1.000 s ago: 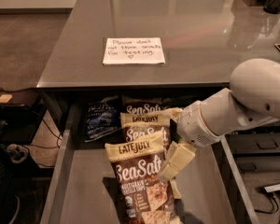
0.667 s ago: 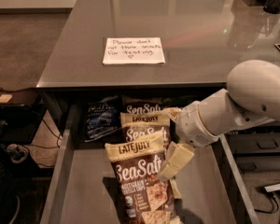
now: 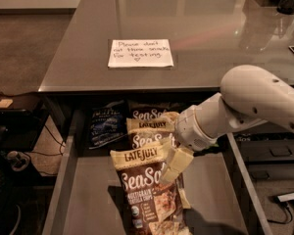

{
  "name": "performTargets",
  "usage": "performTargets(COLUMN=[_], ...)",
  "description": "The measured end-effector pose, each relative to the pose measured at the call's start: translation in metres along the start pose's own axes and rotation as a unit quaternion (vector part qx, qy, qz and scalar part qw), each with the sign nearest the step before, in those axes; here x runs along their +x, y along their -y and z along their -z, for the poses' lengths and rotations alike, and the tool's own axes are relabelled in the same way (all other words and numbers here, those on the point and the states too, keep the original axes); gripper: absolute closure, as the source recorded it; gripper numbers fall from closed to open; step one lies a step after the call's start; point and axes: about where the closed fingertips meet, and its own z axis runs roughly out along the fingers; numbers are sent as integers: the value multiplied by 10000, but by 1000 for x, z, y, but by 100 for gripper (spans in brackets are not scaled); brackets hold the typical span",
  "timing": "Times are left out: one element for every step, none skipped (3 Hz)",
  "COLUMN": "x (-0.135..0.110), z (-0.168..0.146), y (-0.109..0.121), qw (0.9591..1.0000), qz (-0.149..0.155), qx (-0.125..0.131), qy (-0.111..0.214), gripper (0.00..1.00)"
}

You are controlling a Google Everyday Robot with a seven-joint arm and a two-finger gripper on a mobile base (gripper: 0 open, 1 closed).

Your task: Pick brown chip bag from top drawer and place on counter

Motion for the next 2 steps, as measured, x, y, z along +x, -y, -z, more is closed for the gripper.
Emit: performTargets(x=[7, 16], z=[-17, -31], y=[5, 7], qw=[9999, 9995], qz=[-10, -93], qx=[-154, -307], qy=[-26, -28], gripper=[0, 0])
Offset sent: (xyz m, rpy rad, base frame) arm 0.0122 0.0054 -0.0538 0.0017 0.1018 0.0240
